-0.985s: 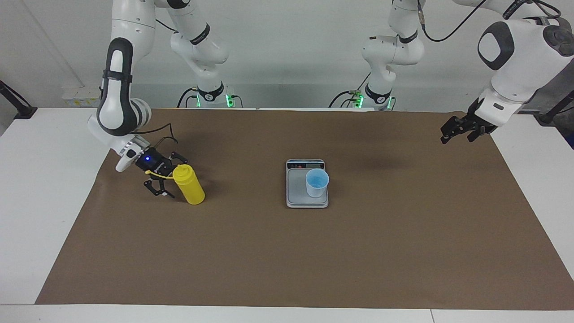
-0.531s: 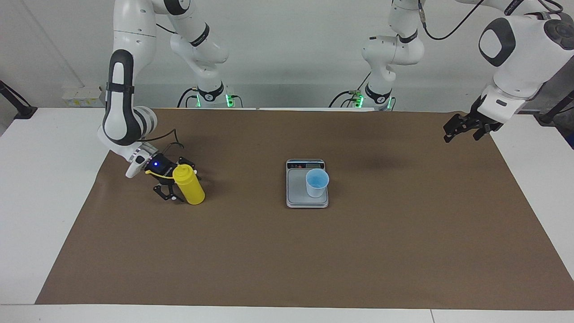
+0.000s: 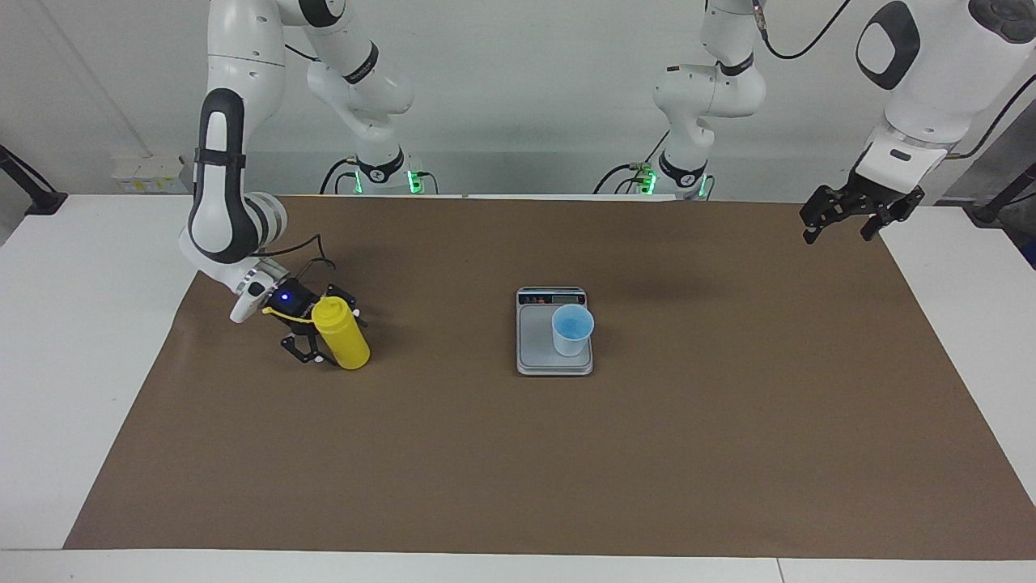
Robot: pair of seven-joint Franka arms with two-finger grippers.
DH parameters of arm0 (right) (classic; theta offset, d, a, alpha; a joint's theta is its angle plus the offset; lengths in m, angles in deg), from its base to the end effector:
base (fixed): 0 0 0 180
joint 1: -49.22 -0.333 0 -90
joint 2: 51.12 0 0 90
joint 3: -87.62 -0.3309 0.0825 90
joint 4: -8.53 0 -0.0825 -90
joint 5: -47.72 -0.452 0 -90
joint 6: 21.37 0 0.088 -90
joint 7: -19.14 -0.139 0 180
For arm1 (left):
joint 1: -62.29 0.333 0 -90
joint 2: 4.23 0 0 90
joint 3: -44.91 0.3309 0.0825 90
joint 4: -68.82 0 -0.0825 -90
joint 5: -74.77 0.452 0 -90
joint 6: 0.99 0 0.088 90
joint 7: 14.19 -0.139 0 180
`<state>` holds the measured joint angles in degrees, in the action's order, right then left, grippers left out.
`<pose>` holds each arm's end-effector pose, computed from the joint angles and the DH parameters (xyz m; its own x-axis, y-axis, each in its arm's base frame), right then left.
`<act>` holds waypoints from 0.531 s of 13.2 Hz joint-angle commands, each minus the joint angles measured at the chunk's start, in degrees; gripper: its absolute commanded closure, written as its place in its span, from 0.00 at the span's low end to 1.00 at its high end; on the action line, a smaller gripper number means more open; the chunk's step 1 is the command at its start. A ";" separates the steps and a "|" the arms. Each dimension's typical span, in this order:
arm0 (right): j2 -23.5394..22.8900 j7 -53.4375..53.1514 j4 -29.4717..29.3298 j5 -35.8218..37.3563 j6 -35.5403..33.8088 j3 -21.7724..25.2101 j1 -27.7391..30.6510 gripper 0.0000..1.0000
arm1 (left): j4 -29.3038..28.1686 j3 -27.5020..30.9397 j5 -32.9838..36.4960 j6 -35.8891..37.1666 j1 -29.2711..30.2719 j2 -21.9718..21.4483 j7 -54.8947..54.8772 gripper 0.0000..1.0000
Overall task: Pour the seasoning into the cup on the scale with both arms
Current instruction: 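Reach the right gripper to the yellow bottle and grasp it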
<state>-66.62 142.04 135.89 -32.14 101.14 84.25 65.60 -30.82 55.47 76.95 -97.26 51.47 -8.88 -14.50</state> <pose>0.5875 -0.0642 0.1945 0.4279 0.3335 0.8400 0.8147 -0.5448 -0.1987 0.6043 0.0054 0.5745 0.9997 -0.0144 0.0208 -0.0139 -0.9996 -0.0232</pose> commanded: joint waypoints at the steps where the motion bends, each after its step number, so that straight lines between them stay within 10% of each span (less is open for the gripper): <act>1: -0.14 0.67 -0.96 -1.70 0.19 -0.41 0.14 0.41 | -0.90 -0.71 0.89 -0.42 0.72 -0.89 -0.40 0.00; 7: 1.96 -4.67 -3.42 -0.47 3.78 -0.50 -3.45 0.46 | -1.34 -0.54 0.80 0.29 1.68 -0.45 -0.04 0.00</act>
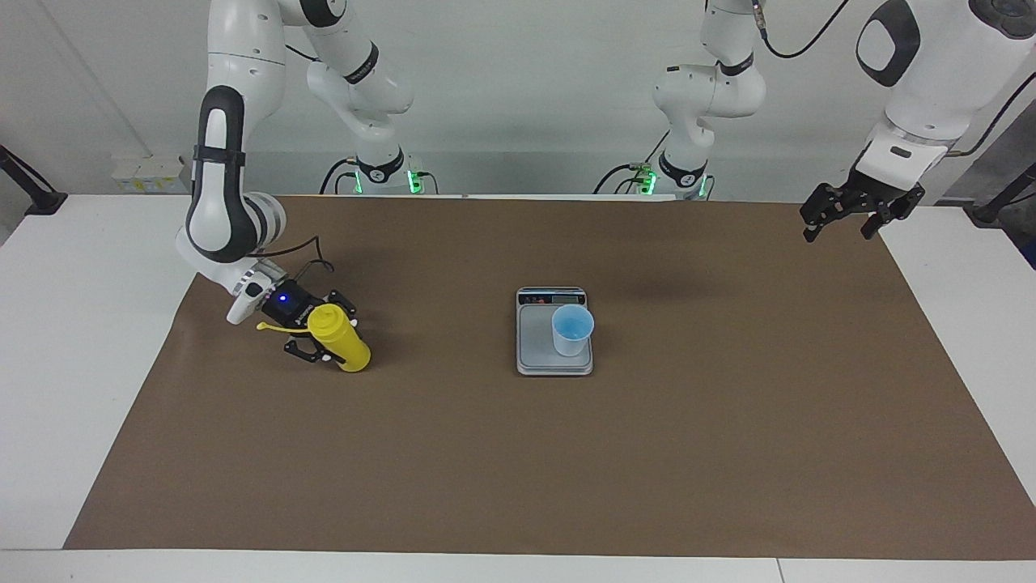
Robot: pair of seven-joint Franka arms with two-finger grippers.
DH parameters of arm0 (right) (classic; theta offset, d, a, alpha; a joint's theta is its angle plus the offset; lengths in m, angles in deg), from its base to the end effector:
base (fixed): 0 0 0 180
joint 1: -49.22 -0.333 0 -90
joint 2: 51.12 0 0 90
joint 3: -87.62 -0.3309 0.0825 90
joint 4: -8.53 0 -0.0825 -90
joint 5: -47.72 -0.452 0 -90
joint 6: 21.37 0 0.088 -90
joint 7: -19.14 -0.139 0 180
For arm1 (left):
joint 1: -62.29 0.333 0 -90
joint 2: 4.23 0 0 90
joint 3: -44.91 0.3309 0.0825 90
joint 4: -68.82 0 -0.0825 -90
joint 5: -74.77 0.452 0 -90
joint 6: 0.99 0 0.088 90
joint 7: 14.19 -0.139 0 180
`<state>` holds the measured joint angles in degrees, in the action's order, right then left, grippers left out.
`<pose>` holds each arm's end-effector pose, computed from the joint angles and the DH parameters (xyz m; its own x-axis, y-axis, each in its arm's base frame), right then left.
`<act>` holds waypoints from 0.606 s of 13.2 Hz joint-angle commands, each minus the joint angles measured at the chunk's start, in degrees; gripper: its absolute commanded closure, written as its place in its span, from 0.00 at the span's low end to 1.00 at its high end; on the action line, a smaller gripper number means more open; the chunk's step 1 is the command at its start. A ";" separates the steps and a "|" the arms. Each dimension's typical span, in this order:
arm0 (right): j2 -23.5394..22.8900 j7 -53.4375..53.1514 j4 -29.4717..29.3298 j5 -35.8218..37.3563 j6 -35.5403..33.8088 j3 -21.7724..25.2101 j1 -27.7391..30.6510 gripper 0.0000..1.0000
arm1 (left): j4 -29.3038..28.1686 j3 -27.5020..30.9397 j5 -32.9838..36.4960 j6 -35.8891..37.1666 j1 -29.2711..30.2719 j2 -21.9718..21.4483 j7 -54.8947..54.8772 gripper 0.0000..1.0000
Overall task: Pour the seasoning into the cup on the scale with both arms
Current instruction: 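Reach the right gripper to the yellow bottle and grasp it, then lift the yellow bottle with the right gripper toward the cup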
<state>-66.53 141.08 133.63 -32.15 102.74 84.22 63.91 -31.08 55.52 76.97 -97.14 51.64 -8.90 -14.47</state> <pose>0.6068 -0.0545 0.2113 0.4038 0.3552 0.8431 0.8216 -0.5462 -0.1633 0.6035 0.0077 0.5721 0.9998 -0.0101 0.0145 -0.0097 -0.9997 -0.0233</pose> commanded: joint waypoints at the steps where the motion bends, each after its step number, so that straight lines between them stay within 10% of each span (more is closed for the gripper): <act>1: 2.40 -5.72 -1.26 -0.03 3.84 -0.38 -3.68 0.46 | -1.17 -0.50 0.78 0.09 1.69 -0.43 0.01 0.00; 8: 2.67 -29.54 -10.84 19.47 15.17 -0.47 -16.69 0.46 | -1.09 -0.41 0.78 0.00 1.69 -0.43 0.01 0.00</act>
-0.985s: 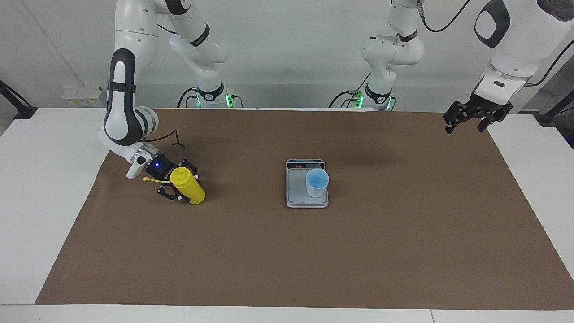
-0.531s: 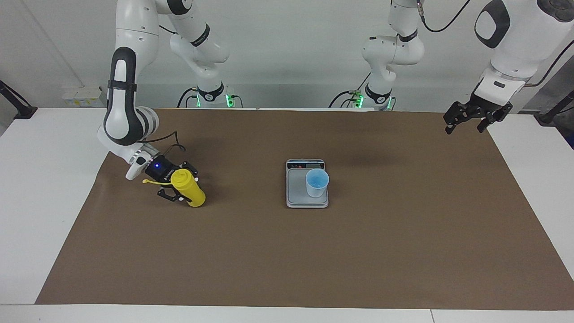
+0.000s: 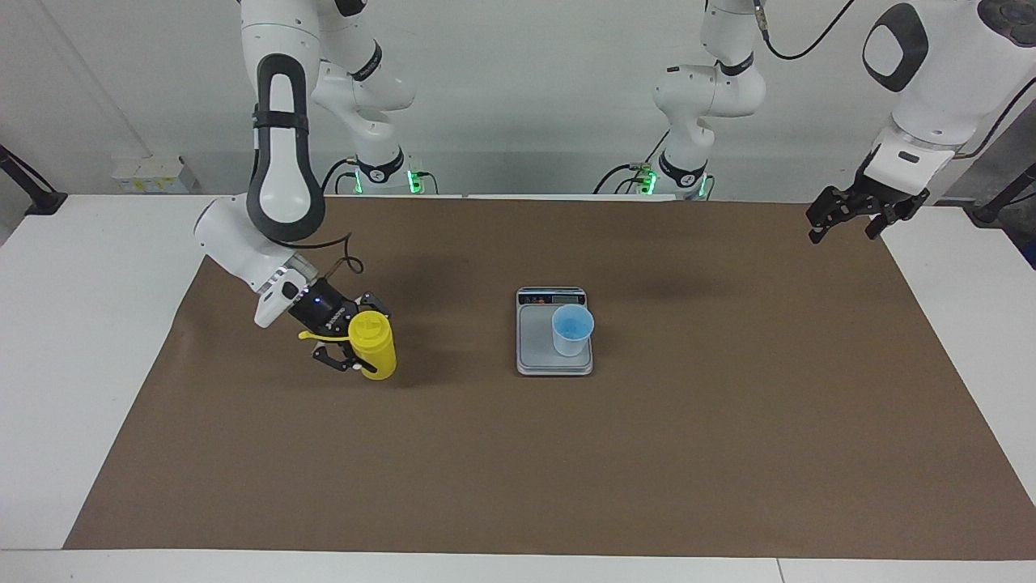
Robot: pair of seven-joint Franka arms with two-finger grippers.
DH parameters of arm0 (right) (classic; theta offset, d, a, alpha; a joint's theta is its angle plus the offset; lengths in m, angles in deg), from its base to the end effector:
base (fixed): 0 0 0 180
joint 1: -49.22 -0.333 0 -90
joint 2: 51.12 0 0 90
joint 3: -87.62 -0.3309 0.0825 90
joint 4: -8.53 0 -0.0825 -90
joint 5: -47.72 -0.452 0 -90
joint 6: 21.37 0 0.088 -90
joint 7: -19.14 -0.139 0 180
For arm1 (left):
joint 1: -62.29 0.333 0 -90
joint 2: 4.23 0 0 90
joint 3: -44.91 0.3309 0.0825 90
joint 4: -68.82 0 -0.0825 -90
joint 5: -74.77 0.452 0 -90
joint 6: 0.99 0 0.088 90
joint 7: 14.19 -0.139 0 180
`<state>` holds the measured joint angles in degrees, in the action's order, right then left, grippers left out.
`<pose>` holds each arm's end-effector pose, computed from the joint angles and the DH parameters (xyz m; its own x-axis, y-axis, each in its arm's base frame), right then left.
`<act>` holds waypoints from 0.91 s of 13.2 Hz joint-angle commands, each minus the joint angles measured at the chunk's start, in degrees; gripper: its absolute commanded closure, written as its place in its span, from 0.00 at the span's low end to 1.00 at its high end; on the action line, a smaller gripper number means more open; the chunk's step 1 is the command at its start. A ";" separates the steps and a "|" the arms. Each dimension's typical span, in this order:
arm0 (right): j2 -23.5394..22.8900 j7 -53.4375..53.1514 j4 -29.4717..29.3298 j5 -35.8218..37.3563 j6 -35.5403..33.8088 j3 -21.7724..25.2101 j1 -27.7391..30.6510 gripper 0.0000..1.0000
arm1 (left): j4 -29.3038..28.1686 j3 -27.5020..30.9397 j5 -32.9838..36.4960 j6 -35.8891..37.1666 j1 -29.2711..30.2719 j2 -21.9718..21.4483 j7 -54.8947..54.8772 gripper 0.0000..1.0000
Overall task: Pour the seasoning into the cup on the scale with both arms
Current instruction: 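Lift the yellow bottle with the right gripper toward the cup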
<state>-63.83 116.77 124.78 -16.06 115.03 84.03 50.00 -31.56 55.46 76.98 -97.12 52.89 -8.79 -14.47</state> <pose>0.6710 0.0611 0.3058 0.4359 0.5356 0.7233 0.8326 -0.5450 -0.0983 0.6028 0.0201 0.5663 0.9999 0.0106 0.0039 0.0106 -0.9997 -0.0238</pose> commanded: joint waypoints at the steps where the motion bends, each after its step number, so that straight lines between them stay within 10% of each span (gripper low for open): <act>1: -0.29 -7.69 -2.33 4.70 5.34 -0.28 -5.24 0.46 | -0.61 -0.36 0.78 0.07 0.44 -0.53 0.01 0.00; 5: -2.39 -23.31 -4.52 20.12 14.23 -0.02 -14.57 0.46 | -0.61 -0.36 0.78 0.07 0.44 -0.53 0.01 0.00; 12: -4.94 -54.54 -10.94 63.21 9.33 -0.19 -20.38 0.46 | -0.61 -0.36 0.78 -0.02 0.44 -0.53 0.01 0.00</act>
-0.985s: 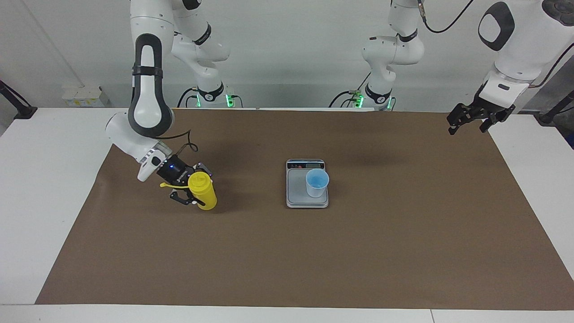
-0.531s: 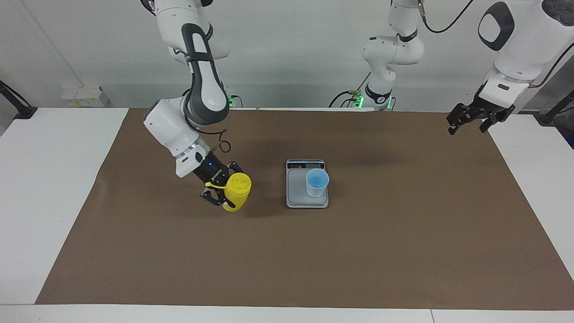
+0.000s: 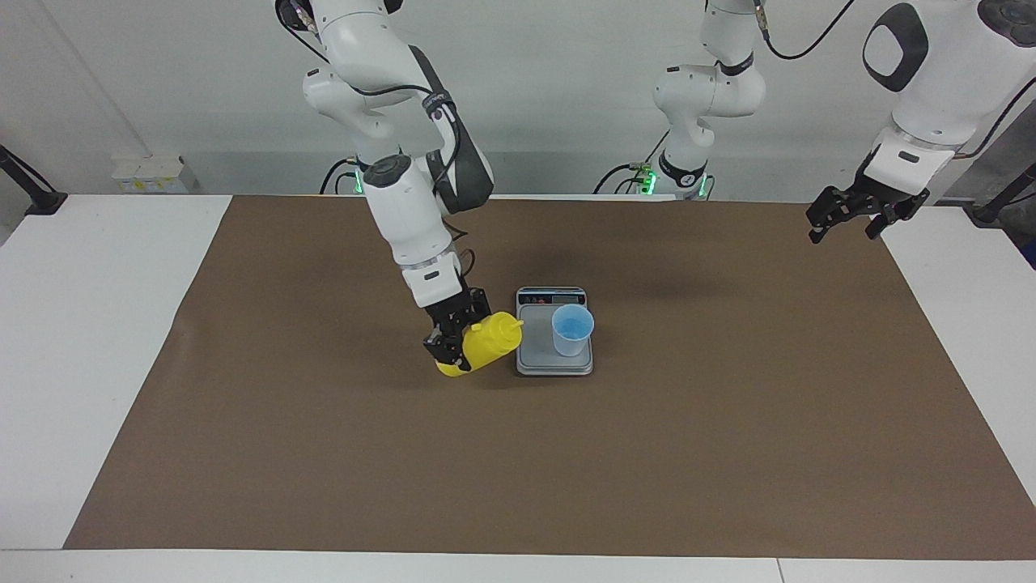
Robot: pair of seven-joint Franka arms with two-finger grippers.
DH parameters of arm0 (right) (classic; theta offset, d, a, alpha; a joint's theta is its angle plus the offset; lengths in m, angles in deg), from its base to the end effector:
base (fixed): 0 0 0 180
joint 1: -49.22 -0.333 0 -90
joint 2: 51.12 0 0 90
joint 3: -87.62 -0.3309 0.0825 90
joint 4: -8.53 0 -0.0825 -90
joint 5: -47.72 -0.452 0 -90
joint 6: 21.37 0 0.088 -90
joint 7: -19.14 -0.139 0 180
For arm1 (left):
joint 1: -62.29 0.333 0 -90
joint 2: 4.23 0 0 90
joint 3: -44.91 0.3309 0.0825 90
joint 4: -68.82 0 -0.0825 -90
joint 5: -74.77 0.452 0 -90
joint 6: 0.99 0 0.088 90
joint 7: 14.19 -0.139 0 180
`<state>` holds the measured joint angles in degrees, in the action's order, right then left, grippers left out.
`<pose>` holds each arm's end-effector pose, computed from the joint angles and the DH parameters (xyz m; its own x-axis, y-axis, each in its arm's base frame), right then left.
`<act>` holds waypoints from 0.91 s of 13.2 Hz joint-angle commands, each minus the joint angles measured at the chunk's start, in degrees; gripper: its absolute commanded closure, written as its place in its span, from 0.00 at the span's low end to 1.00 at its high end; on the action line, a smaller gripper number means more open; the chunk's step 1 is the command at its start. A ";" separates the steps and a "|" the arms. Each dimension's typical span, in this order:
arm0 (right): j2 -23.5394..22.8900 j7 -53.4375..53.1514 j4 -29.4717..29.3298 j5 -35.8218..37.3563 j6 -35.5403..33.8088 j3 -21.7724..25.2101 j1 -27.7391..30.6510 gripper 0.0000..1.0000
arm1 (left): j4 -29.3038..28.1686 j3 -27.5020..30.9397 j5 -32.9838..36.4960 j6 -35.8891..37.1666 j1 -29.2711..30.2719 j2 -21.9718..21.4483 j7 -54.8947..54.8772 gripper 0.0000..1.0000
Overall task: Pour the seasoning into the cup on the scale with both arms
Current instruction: 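Lift the yellow bottle with the right gripper toward the cup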
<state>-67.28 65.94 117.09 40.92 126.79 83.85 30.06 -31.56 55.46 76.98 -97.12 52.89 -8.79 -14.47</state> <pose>0.6694 0.2807 0.3461 0.3709 0.8593 0.3522 0.8648 -0.4578 0.2063 0.6028 0.0201 0.5663 0.9999 0.0106 0.0039 0.0106 -0.9997 -0.0238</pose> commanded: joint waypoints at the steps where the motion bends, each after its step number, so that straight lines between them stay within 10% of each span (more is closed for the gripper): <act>1: -2.11 -6.25 -4.31 10.97 -3.66 -0.02 -1.31 0.46 | -0.61 -0.36 0.78 -0.02 0.44 -0.53 0.01 0.00; 12: -3.26 -20.14 -6.43 51.58 -11.84 -0.02 -6.94 0.45 | -0.70 -0.36 0.86 -0.02 0.44 -0.53 0.01 0.00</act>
<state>-70.67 49.11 111.78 86.48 117.55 83.84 24.65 -31.56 55.46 76.98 -97.12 52.89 -8.79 -14.47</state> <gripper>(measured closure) 0.449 0.000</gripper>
